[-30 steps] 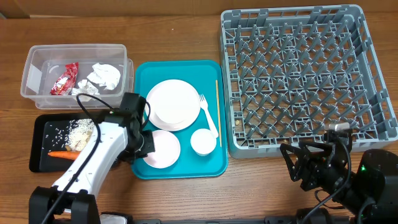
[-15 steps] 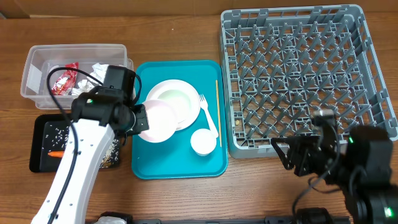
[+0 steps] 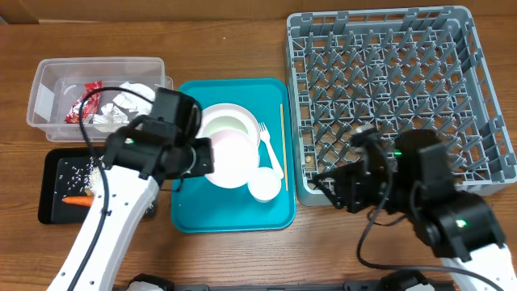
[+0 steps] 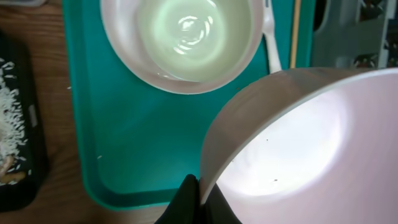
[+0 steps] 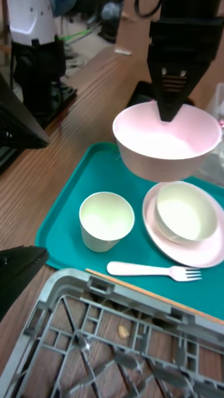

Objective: Sort waste into correct bins and load items into the dishwasher

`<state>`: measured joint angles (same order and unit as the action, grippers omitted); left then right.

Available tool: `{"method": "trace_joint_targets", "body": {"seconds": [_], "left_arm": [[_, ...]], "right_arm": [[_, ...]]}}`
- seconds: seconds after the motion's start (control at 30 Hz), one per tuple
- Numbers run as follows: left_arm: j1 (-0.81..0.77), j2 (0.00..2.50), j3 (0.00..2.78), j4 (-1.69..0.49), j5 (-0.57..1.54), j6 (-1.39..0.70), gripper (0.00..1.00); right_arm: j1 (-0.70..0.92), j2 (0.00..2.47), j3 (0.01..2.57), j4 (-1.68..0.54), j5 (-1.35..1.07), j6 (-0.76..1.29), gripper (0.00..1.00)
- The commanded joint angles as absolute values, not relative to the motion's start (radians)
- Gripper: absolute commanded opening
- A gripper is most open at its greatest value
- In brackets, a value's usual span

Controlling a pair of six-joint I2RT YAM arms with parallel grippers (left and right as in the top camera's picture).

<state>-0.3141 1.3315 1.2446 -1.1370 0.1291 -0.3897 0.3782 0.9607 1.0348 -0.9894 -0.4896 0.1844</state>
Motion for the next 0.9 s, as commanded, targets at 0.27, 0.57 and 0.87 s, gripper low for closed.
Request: {"method": "trace_joint_targets", "body": {"seconds": [0.27,0.57,0.87], "left_arm": [[-0.389,1.321,1.265,-1.129,0.154,-0.39,0.06],[-0.401,1.321,1.265,-1.129,0.159,-0.39,0.06],[-0.401,1.321,1.265,-1.129,0.159,-0.39,0.06]], "right_arm": [[0.582,1.113,1.036,-0.84,-0.337,0.263,0.53],[0.658,1.178,1.036,-0.719,-0.25,0.263,0.53],[0.681,1.285,1.036,-0.613,-0.219,0.263,0.53]]}}
